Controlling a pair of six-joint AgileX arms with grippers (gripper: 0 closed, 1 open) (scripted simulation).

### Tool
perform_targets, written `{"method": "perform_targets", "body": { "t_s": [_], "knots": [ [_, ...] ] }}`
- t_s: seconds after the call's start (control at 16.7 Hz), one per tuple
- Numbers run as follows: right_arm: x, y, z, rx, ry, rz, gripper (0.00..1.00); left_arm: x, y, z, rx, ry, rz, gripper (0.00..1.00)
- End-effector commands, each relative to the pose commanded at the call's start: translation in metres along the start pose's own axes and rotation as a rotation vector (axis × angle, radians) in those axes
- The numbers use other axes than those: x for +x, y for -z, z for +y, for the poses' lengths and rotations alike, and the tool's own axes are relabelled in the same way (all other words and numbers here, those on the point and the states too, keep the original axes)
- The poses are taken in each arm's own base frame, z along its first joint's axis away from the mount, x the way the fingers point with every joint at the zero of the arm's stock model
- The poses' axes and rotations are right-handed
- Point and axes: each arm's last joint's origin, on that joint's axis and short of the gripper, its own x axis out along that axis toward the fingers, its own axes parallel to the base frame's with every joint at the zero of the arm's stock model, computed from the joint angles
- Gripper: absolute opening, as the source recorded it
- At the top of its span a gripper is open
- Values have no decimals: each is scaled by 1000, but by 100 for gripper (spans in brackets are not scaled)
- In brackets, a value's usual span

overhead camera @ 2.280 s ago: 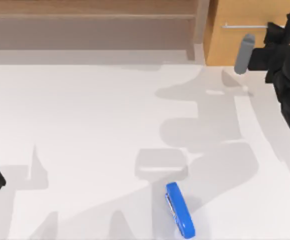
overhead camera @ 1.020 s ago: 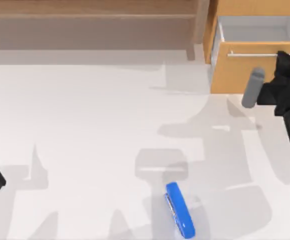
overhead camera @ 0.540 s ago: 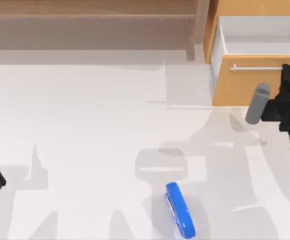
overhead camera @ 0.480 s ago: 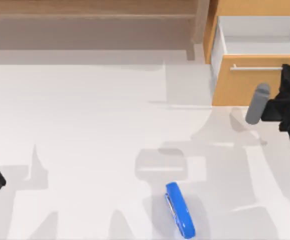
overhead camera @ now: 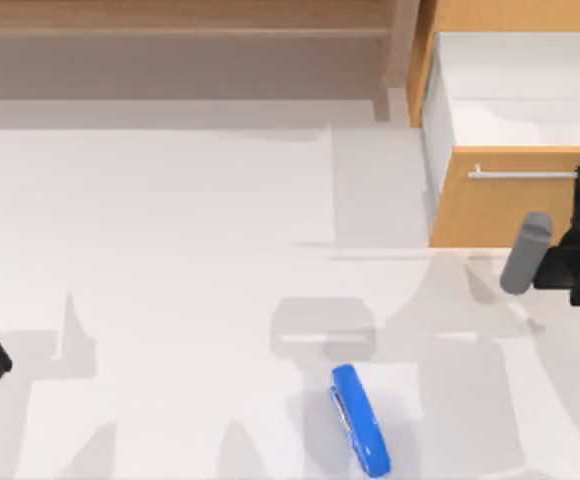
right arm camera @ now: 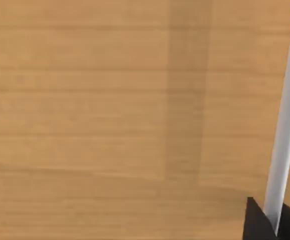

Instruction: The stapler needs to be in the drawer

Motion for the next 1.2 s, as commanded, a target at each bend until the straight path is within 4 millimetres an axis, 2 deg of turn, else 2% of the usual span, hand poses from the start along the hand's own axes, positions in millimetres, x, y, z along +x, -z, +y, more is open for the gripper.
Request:
{"method": "perform_targets", "body": {
  "t_s": [0.12, 0.36, 1.14, 1.2],
  "knots": [
    [-12, 1, -1, 3, 1, 1, 0, 0, 0, 0, 0, 0, 0, 100],
    [-14, 1, -1, 4, 3, 0, 0, 0, 0, 0, 0, 0, 0, 100],
    [-14, 1, -1, 4, 3, 0, 98, 0, 0, 0, 0, 0, 0, 100],
    [-14, 1, -1, 4, 3, 0, 100, 0, 0, 0, 0, 0, 0, 100]
  ]
}}
